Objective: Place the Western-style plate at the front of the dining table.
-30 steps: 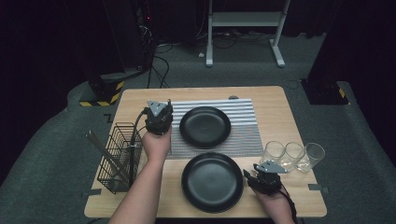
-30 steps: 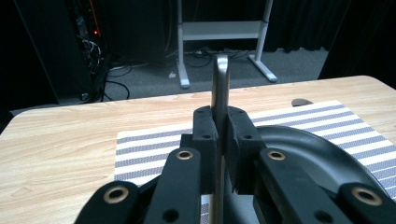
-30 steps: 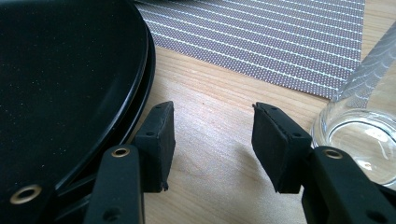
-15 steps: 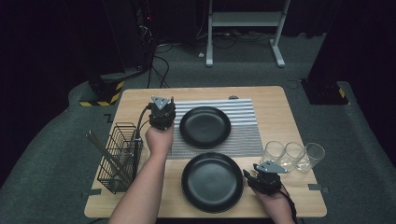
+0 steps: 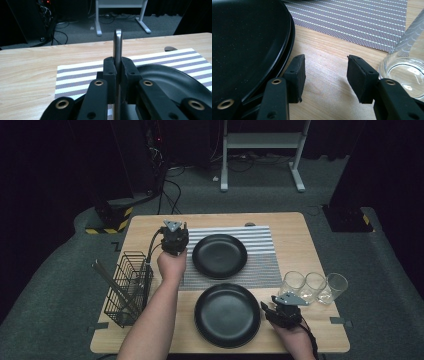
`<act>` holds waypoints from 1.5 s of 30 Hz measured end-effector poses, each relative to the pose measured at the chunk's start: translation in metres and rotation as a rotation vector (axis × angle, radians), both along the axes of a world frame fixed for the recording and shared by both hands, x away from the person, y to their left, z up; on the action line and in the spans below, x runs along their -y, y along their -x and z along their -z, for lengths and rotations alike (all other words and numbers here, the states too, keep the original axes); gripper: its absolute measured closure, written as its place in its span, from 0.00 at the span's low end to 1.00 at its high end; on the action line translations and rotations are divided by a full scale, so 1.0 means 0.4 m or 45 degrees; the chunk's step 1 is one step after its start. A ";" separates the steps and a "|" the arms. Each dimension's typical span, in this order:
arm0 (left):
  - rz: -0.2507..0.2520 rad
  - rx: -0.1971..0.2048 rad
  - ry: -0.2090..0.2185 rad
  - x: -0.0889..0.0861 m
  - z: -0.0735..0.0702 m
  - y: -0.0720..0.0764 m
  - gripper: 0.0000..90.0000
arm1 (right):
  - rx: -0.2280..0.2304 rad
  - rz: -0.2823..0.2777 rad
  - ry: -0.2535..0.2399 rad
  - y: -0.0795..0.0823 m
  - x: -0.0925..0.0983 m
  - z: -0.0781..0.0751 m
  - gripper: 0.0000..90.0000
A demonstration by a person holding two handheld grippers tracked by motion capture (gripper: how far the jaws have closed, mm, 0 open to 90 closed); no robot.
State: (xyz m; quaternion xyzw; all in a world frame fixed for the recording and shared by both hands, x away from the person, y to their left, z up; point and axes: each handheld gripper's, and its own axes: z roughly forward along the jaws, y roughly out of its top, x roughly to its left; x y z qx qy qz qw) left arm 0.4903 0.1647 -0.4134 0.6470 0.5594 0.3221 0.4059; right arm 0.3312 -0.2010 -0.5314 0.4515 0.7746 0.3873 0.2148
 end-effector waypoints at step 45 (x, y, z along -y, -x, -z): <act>-0.064 -0.089 0.067 -0.038 0.026 -0.066 0.93 | -0.015 0.014 -0.016 -0.003 0.004 0.000 0.54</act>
